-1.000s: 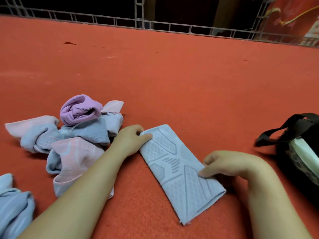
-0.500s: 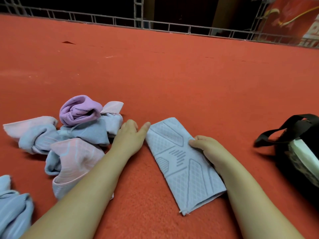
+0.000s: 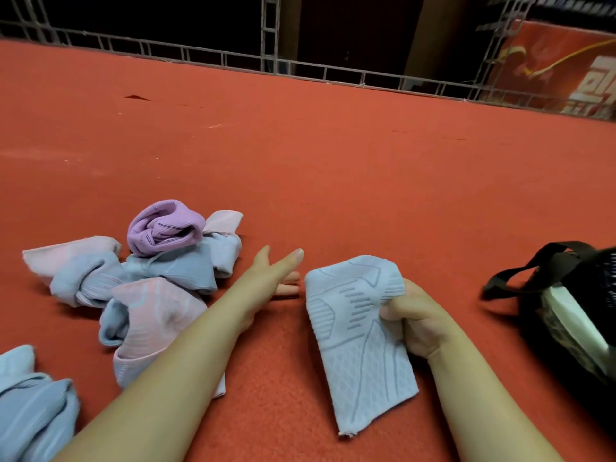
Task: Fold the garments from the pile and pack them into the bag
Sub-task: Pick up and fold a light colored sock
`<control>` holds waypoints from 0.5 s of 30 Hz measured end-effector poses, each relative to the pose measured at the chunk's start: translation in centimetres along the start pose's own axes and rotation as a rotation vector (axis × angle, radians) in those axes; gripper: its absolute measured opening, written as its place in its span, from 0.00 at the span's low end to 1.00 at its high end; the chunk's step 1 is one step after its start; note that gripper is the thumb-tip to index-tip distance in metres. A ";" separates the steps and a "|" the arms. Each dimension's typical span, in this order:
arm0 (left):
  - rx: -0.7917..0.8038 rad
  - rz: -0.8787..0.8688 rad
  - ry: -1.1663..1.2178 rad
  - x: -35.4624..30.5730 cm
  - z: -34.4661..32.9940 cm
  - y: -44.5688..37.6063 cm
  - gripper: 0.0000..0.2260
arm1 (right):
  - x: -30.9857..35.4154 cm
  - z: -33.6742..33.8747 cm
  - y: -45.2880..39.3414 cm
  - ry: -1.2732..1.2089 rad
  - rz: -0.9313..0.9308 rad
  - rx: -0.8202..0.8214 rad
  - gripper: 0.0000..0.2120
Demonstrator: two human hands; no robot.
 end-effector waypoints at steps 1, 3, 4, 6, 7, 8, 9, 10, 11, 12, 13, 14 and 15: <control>0.070 0.050 0.034 0.2 -0.6 0.2 0.48 | 0.4 -0.3 0.1 -0.025 0.018 0.012 0.25; 0.221 0.150 0.017 0.7 -2.4 1.1 0.40 | 1.2 -1.3 0.6 -0.047 0.018 0.051 0.26; 0.247 0.168 0.018 0.8 -3.1 1.3 0.35 | 1.6 -2.0 0.8 -0.060 0.016 0.085 0.26; 0.198 0.113 0.097 0.0 -3.3 1.1 0.30 | 2.1 -2.8 1.2 -0.075 0.002 0.119 0.25; 0.171 0.050 0.144 -0.8 -3.3 0.9 0.29 | 2.2 -2.7 1.4 -0.073 -0.044 0.074 0.27; 0.150 -0.011 0.172 -1.8 -3.2 0.8 0.28 | 2.0 -2.2 1.4 -0.068 -0.113 -0.011 0.30; 0.121 -0.068 0.165 -3.1 -3.1 1.0 0.28 | 1.9 -1.4 1.3 -0.037 -0.180 -0.105 0.33; 0.088 -0.119 0.129 -4.6 -3.0 1.3 0.27 | 2.1 -0.8 1.0 0.006 -0.212 -0.171 0.32; 0.059 -0.175 0.089 -6.3 -3.1 1.8 0.23 | 3.0 -0.2 0.3 0.046 -0.204 -0.227 0.29; 0.038 -0.230 0.054 -8.1 -3.3 2.2 0.16 | 4.0 0.2 -0.7 0.073 -0.167 -0.275 0.25; 0.024 -0.290 0.028 -10.2 -3.3 2.7 0.10 | 5.4 0.6 -2.1 0.106 -0.106 -0.315 0.20; 0.008 -0.349 0.006 -12.4 -3.4 3.4 0.04 | 7.0 1.0 -3.4 0.155 -0.039 -0.347 0.16; -0.019 -0.411 -0.019 -14.8 -3.2 4.2 0.04 | 9.0 1.2 -4.7 0.224 0.027 -0.365 0.12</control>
Point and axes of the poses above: each hand's wrist, its own y-axis away from the middle knuckle, its own z-axis out of the back of the hand, x = y × z, the point moved 9 cm from there along -y, towards the middle knuckle, and after that the axes turned 14 degrees about z, right-handed, at the moved point
